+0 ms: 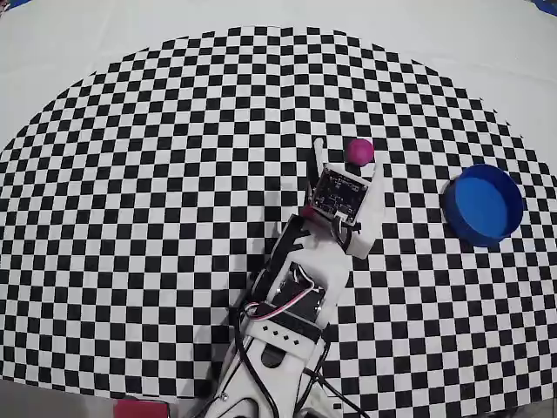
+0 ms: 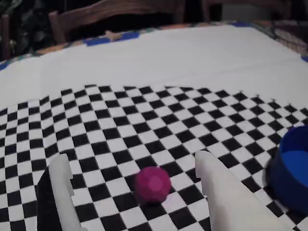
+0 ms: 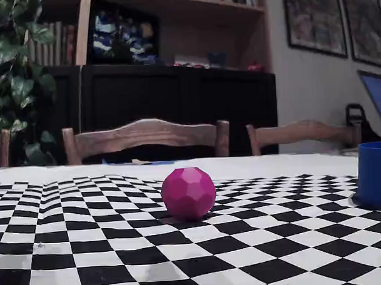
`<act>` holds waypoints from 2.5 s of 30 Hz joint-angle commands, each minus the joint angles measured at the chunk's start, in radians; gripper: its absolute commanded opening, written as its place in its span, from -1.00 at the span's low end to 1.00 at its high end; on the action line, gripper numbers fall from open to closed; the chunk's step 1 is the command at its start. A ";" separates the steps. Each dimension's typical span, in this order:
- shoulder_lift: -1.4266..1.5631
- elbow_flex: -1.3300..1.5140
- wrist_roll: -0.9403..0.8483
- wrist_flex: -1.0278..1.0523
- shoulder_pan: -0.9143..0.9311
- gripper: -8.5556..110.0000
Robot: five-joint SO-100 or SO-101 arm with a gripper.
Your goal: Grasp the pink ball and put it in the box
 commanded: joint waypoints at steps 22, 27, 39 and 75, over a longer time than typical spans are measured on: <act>-0.253 -0.110 0.006 -0.046 0.002 -0.35; -0.304 -0.130 0.015 -0.057 0.003 -0.35; -0.465 -0.195 0.026 -0.115 0.006 -0.35; -0.930 -0.480 0.037 -0.109 0.012 -0.35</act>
